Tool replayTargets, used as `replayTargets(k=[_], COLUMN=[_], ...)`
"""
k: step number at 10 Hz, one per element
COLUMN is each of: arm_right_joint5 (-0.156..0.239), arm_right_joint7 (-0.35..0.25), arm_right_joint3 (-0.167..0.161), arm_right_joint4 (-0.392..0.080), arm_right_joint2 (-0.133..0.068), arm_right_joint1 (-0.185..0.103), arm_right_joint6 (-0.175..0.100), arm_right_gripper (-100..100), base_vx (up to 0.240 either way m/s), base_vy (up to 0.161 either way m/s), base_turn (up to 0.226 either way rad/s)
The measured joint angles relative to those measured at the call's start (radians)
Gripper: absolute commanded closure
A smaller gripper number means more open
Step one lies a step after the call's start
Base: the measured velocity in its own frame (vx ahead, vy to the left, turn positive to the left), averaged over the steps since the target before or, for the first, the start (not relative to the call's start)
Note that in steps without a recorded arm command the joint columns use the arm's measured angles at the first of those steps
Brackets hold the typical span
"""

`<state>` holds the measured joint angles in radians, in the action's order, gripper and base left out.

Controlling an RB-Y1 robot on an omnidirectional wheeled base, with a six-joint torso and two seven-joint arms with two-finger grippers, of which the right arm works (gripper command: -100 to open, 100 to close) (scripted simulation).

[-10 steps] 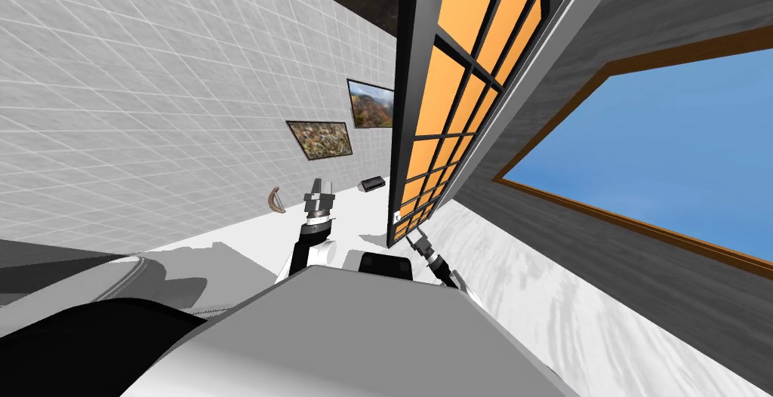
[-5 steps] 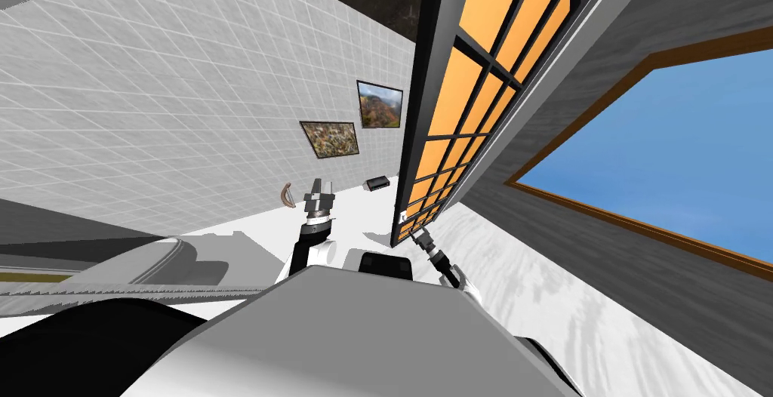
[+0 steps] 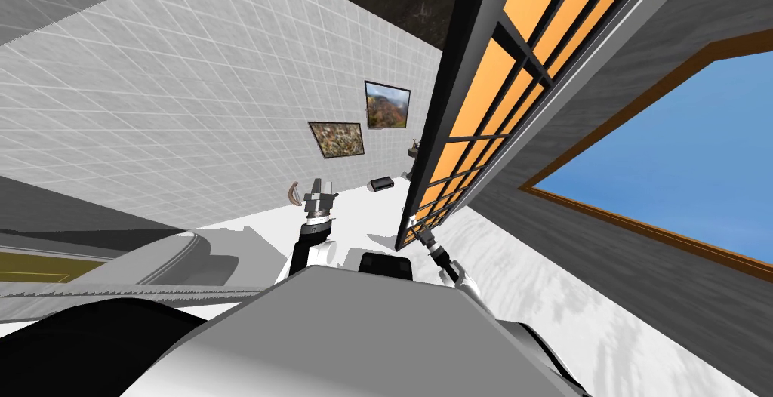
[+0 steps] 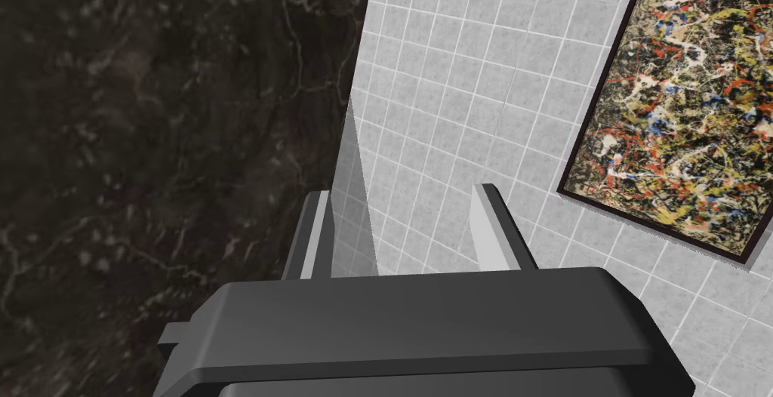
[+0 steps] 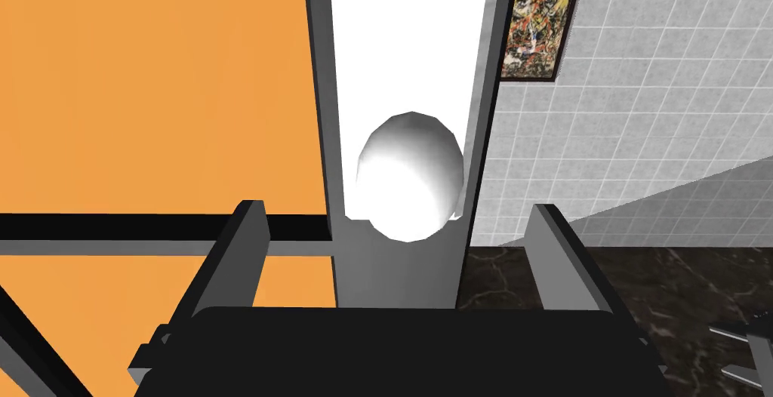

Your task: Pull the door open

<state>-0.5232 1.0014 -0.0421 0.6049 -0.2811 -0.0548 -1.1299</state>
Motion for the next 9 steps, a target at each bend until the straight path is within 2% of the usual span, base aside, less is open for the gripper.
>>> replayTargets(k=[2,3,8,9], arm_right_joint5=[0.009,0.01,0.007,0.008], arm_right_joint7=[0.005,0.006,0.006,0.006], arm_right_joint3=[0.005,0.005,0.002,0.002], arm_right_joint4=[-0.038,-0.04,-0.039,-0.039], arm_right_joint2=[-0.003,-0.003,-0.001,-0.001], arm_right_joint1=[-0.023,-0.025,-0.023,-0.023], arm_right_joint6=[-0.009,-0.01,-0.008,-0.008], arm_right_gripper=[-100,100,100,100], base_vx=[0.039,0.0,-0.005,0.004], base_vy=[0.057,0.0,-0.005,-0.037], base_turn=[0.006,0.0,0.004,0.136])
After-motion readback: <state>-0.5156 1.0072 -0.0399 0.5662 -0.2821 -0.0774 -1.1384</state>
